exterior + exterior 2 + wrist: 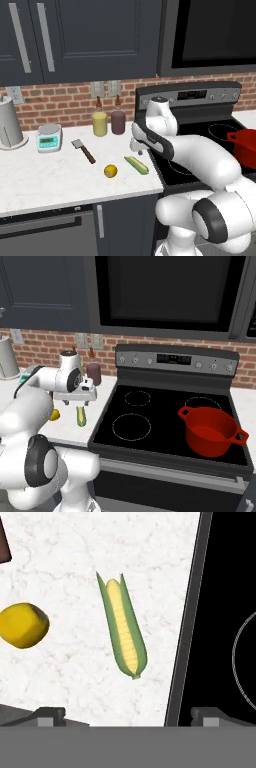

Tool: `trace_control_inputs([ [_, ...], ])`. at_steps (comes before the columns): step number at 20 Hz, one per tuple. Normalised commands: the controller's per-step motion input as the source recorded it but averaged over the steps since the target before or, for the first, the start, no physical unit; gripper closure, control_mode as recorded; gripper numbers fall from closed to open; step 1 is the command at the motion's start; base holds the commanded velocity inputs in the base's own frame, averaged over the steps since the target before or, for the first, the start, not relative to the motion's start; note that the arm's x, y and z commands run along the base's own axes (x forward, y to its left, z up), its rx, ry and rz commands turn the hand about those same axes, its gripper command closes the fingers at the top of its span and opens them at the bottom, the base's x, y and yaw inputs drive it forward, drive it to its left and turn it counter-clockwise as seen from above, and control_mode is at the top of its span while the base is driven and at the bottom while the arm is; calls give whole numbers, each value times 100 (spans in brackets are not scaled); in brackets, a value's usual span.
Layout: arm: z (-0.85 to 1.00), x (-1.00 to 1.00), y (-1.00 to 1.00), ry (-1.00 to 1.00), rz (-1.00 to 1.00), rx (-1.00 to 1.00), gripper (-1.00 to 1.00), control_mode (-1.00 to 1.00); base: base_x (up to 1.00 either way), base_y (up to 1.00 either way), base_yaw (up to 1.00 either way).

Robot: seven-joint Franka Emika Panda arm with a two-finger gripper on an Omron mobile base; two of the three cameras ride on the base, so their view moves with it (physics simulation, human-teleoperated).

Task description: Put the lemon and corn in the pot. Retrieve the spatula and lightly stir the vegetables in the pot.

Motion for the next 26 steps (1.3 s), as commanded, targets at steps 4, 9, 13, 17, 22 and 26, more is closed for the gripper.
trace_control_inputs([
  [4,-40,47,18,12,0,0,-100,-100,0,0,0],
  [9,-40,20,1,8,2,0,-100,-100,0,0,0],
  [13,-39,2,0,7,6,0,-100,-100,0,0,0],
  [17,-39,0,0,6,9,0,-100,-100,0,0,0],
  [22,-32,0,0,1,10,0,-100,-100,0,0,0],
  [26,-30,-4,0,0,10,0,-100,-100,0,0,0],
])
